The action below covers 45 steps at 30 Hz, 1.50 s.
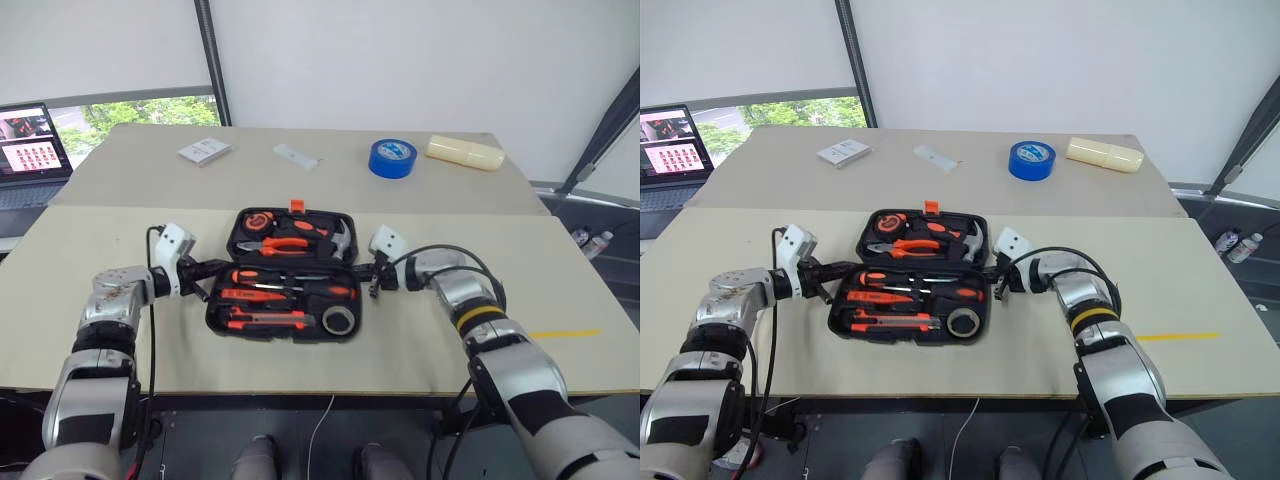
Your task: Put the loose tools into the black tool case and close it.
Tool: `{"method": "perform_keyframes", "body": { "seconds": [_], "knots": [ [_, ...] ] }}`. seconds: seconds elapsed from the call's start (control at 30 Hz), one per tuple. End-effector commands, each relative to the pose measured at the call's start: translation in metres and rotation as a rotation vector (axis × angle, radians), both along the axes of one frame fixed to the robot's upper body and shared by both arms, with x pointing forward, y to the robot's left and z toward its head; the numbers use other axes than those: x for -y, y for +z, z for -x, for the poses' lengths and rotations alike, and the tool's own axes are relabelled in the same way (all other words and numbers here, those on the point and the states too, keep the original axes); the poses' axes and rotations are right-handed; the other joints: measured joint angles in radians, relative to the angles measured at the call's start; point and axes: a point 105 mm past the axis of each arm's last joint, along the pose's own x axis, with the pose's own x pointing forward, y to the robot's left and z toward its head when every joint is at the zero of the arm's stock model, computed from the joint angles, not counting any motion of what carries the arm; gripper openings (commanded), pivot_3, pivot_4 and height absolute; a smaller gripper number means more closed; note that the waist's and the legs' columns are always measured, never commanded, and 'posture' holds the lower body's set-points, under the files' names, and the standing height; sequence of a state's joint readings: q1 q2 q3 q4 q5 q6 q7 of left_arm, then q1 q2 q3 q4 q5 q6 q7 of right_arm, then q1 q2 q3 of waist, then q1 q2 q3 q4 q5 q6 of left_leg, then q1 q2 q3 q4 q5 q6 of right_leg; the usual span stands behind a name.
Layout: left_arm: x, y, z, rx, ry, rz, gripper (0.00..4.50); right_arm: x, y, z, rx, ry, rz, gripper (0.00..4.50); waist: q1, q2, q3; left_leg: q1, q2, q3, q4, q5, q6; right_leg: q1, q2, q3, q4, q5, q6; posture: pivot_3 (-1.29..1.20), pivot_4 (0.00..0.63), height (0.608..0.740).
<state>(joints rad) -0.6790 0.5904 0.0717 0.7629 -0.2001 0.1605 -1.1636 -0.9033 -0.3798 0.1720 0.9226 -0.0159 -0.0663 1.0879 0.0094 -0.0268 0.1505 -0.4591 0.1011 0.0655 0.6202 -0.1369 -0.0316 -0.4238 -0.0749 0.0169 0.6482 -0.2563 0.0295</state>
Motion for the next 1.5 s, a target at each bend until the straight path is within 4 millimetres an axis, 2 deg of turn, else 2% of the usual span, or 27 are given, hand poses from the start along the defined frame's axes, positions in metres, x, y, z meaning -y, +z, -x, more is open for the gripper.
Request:
{"method": "perform_keyframes", "body": {
  "seconds": [0.03, 0.2, 0.33, 0.53, 0.63, 0.73, 0.77, 0.83, 0.93, 1.03, 1.1, 1.13, 1.2, 1.3, 1.4, 1.5],
  "knots": [
    [0.041, 0.008, 0.011, 0.051, -0.154, 0.042, 0.05, 0.005, 0.016, 0.012, 0.043, 0.057, -0.017, 0.0, 0.005, 0.0, 0.0, 0.0, 0.0, 0.0, 0.0, 0.0, 0.0, 0.0, 0.0, 0.0, 0.0, 0.0, 0.0, 0.0, 0.15, 0.74],
    [0.052, 0.002, 0.021, 0.058, -0.16, 0.039, 0.05, 0.022, 0.013, 0.026, 0.033, 0.043, 0.009, 0.0, 0.008, 0.0, 0.0, 0.0, -0.001, 0.0, 0.003, 0.0, 0.0, 0.001, -0.001, 0.0, 0.001, 0.0, 0.0, 0.0, 0.15, 0.74],
    [0.058, 0.001, 0.016, 0.099, -0.118, 0.035, 0.05, 0.03, 0.012, 0.031, 0.033, 0.013, 0.008, 0.0, 0.007, 0.0, 0.0, 0.0, -0.001, -0.002, 0.005, 0.0, 0.0, 0.002, 0.0, 0.0, 0.002, 0.0, 0.0, 0.0, 0.15, 0.74],
    [0.07, 0.005, 0.004, 0.119, -0.093, 0.062, 0.05, 0.04, 0.016, 0.021, 0.098, -0.063, 0.006, 0.0, 0.006, 0.0, 0.0, 0.0, -0.001, -0.002, 0.007, 0.002, 0.0, 0.003, 0.0, 0.0, 0.001, 0.002, 0.002, 0.0, 0.15, 0.74],
    [0.07, 0.004, 0.004, 0.105, -0.088, 0.069, 0.05, 0.048, 0.014, 0.021, 0.093, -0.08, 0.028, 0.0, 0.006, 0.0, 0.0, 0.0, -0.001, -0.002, 0.008, 0.003, 0.0, 0.003, 0.0, 0.0, 0.001, 0.003, 0.002, 0.0, 0.15, 0.74],
    [0.061, 0.004, 0.005, 0.089, -0.048, 0.069, 0.05, 0.056, 0.017, 0.025, 0.032, -0.097, -0.012, 0.0, 0.007, 0.0, 0.0, 0.0, -0.002, -0.002, 0.008, 0.003, 0.0, 0.003, -0.001, 0.001, 0.001, 0.003, 0.003, 0.0, 0.15, 0.74],
    [0.056, 0.006, 0.006, 0.098, -0.038, 0.052, 0.28, 0.06, 0.014, 0.029, -0.043, -0.115, -0.019, 0.0, 0.007, 0.0, 0.0, 0.0, -0.002, -0.002, 0.008, 0.003, 0.0, 0.003, -0.001, 0.001, 0.001, 0.003, 0.003, 0.0, 0.15, 0.74],
    [0.043, 0.011, 0.008, 0.106, 0.002, 0.046, 0.71, 0.067, 0.022, 0.031, -0.08, -0.15, -0.08, 0.59, 0.006, 0.0, 0.0, 0.0, -0.002, -0.002, 0.007, 0.003, 0.0, 0.003, -0.001, 0.001, 0.001, 0.003, 0.003, 0.0, 0.15, 0.74],
    [0.019, 0.026, 0.008, 0.136, 0.081, 0.036, 1.85, 0.081, 0.034, 0.035, -0.066, -0.18, -0.085, 1.5, 0.002, 0.0, 0.0, -0.001, -0.002, -0.003, 0.006, 0.003, 0.0, 0.002, 0.0, 0.001, 0.001, 0.003, 0.003, 0.0, 0.15, 0.74],
    [-0.009, 0.036, 0.0, 0.079, 0.251, 0.011, 3.0, 0.087, 0.066, 0.027, -0.046, -0.282, -0.202, 2.52, -0.002, 0.0, 0.0, 0.0, -0.001, -0.003, 0.006, 0.003, 0.0, 0.002, 0.0, 0.001, 0.001, 0.003, 0.002, 0.0, 0.15, 0.74],
    [-0.005, 0.051, 0.002, 0.018, 0.224, 0.091, 3.78, 0.097, 0.066, 0.021, -0.119, -0.421, -0.098, 3.2, -0.006, 0.0, 0.0, 0.0, -0.001, -0.004, 0.006, 0.003, 0.0, 0.002, 0.0, 0.001, 0.001, 0.003, 0.002, 0.0, 0.15, 0.74],
    [-0.002, 0.056, 0.004, -0.002, 0.202, 0.118, 3.86, 0.1, 0.063, 0.021, -0.159, -0.462, -0.041, 3.57, -0.008, 0.0, 0.001, 0.0, -0.001, -0.004, 0.006, 0.003, 0.0, 0.002, 0.0, 0.001, 0.002, 0.003, 0.002, 0.0, 0.15, 0.74],
    [0.01, 0.061, 0.003, -0.108, 0.166, 0.144, 3.86, 0.089, 0.065, 0.024, -0.308, -0.465, -0.053, 4.22, -0.005, 0.0, 0.001, 0.0, -0.002, -0.004, 0.007, 0.003, 0.0, 0.002, 0.0, 0.001, 0.002, 0.003, 0.002, 0.0, 0.15, 0.74],
    [0.02, 0.062, -0.01, -0.187, 0.198, 0.127, 3.86, 0.077, 0.067, 0.019, -0.415, -0.493, -0.064, 4.22, -0.006, 0.0, 0.001, 0.0, -0.002, -0.004, 0.007, 0.003, 0.0, 0.002, 0.0, 0.001, 0.002, 0.003, 0.001, 0.0, 0.15, 0.74],
    [0.026, 0.058, -0.027, -0.2, 0.263, 0.088, 3.86, 0.07, 0.062, 0.007, -0.424, -0.531, -0.033, 4.22, -0.005, 0.0, 0.001, 0.0, -0.002, -0.004, 0.007, 0.004, 0.0, 0.002, 0.0, 0.001, 0.002, 0.003, 0.001, 0.0, 0.15, 0.74],
    [0.034, 0.055, -0.035, -0.223, 0.275, 0.083, 3.86, 0.063, 0.06, -0.003, -0.429, -0.551, -0.049, 4.22, -0.006, 0.0, 0.001, -0.001, -0.002, -0.004, 0.006, 0.004, 0.001, 0.001, 0.0, 0.001, 0.001, 0.003, 0.002, 0.0, 0.15, 0.74]
  ]
}}
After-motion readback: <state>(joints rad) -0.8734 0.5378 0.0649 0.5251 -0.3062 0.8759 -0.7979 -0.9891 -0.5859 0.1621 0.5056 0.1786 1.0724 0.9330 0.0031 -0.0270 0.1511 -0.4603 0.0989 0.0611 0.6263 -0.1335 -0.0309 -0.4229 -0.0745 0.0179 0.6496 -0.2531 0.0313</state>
